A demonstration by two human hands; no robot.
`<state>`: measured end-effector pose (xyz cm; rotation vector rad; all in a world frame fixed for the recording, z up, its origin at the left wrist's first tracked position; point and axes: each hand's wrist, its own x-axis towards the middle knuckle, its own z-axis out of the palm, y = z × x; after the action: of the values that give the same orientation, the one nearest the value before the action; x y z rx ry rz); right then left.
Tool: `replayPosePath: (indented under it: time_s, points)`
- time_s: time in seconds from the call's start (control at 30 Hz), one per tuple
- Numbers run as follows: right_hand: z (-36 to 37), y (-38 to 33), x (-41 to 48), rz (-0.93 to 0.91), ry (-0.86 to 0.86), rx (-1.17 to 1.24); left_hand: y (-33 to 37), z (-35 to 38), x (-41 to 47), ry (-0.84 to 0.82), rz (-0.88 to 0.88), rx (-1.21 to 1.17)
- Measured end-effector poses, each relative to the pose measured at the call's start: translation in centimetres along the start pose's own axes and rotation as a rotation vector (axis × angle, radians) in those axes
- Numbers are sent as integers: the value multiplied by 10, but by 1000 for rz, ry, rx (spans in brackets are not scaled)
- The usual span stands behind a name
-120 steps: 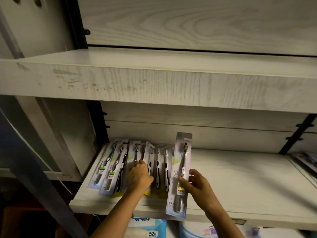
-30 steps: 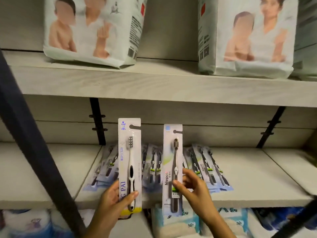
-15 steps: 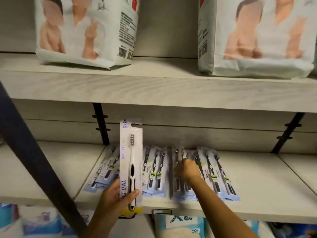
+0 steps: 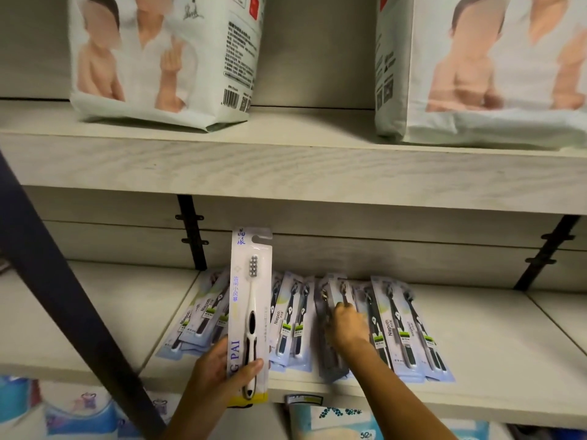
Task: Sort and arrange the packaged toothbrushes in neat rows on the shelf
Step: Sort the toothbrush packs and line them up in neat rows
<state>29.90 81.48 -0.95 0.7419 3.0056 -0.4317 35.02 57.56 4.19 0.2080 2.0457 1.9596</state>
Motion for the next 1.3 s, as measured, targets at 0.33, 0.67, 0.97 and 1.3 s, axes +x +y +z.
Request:
replayPosePath:
  time_s: [0.33,0.67,0.97,1.3]
  points:
    - [-57,-9,-89,-270,67,1004,8,5,-3,-29,-12,-65]
    - [-48,-83,-152,-371,2,1133,20,-51,-23,-95,48,-125]
    - [-5,-211,-209,-379,47,1260,11,-192,-41,-246,45,-118]
    - [19,-330,-229,-494,-119,1156,4,-306,-53,-193,28,-89]
